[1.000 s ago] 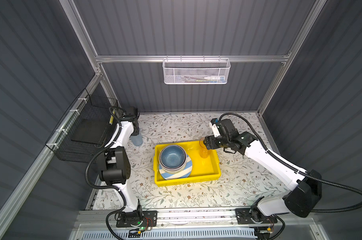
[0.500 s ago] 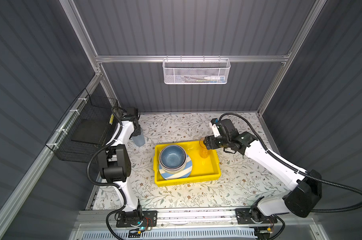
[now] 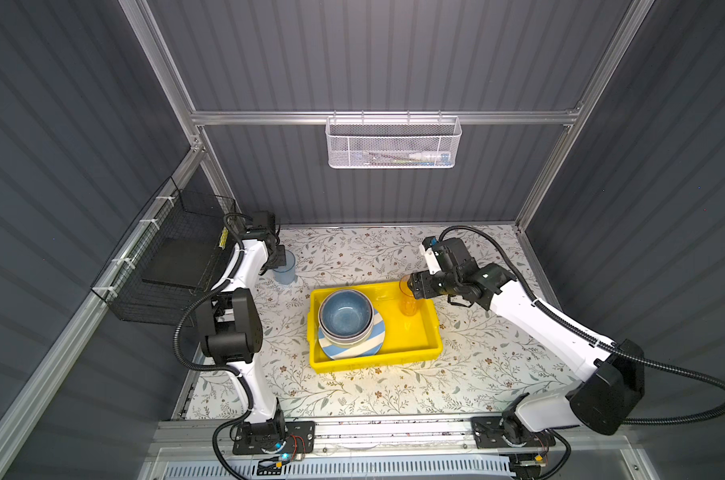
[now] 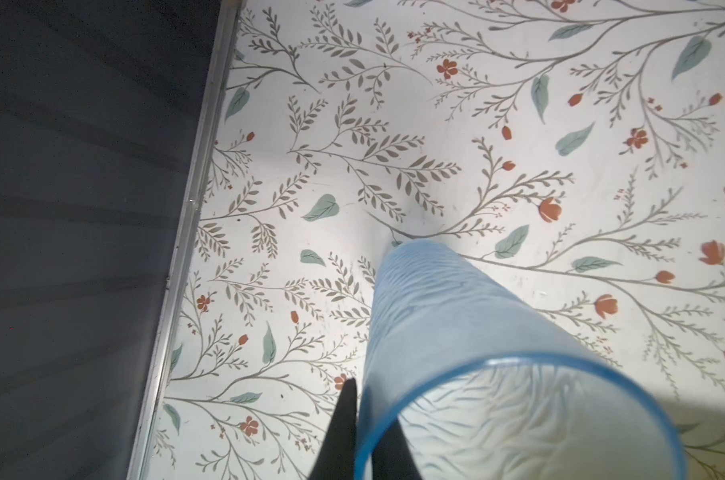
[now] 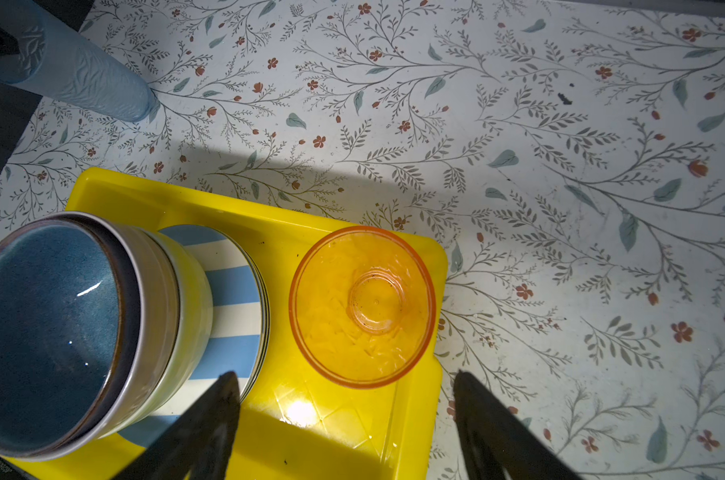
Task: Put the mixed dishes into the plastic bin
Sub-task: 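Close the left gripper on the pale blue cup and lift it, then carry the pale blue cup with the left gripper while the right gripper reaches it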
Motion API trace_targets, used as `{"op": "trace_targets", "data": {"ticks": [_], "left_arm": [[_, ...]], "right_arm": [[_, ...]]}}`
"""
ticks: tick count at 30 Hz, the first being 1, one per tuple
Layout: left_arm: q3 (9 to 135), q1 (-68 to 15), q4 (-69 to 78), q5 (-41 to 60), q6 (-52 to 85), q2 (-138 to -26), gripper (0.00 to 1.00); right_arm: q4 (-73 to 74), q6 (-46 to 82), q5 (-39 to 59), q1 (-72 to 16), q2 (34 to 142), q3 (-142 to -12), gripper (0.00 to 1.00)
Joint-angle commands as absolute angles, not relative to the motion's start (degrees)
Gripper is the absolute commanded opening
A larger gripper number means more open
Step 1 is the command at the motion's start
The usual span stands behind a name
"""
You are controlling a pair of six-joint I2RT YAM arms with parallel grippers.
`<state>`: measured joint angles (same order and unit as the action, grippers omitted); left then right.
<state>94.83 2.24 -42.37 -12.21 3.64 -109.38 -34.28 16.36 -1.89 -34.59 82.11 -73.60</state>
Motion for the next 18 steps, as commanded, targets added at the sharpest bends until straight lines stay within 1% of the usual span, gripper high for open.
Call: {"op": "trace_targets", "data": {"ticks": [1, 7, 14, 18], "left_arm": [[94.5, 2.5, -43.9, -6.2, 4.9, -108.9, 0.04], [94.1, 2.5, -43.9, -2.6, 4.9, -107.0, 0.01], [93.5, 2.2, -43.8, 2.3, 5.4, -102.0, 0.01], [93.2, 1.4, -43.8, 3.2, 5.7, -98.7, 0.00]], "right_arm": [[-34.7, 16.8, -2.7, -34.6, 81.2, -74.5, 0.81], [-34.9, 16.9, -2.5, -34.6, 81.4, -75.0, 0.82], [-35.1, 16.5, -2.3, -34.6, 81.4, -76.3, 0.82], [-34.8, 16.7, -1.1, -34.6, 81.7, -77.2, 0.81]]}}
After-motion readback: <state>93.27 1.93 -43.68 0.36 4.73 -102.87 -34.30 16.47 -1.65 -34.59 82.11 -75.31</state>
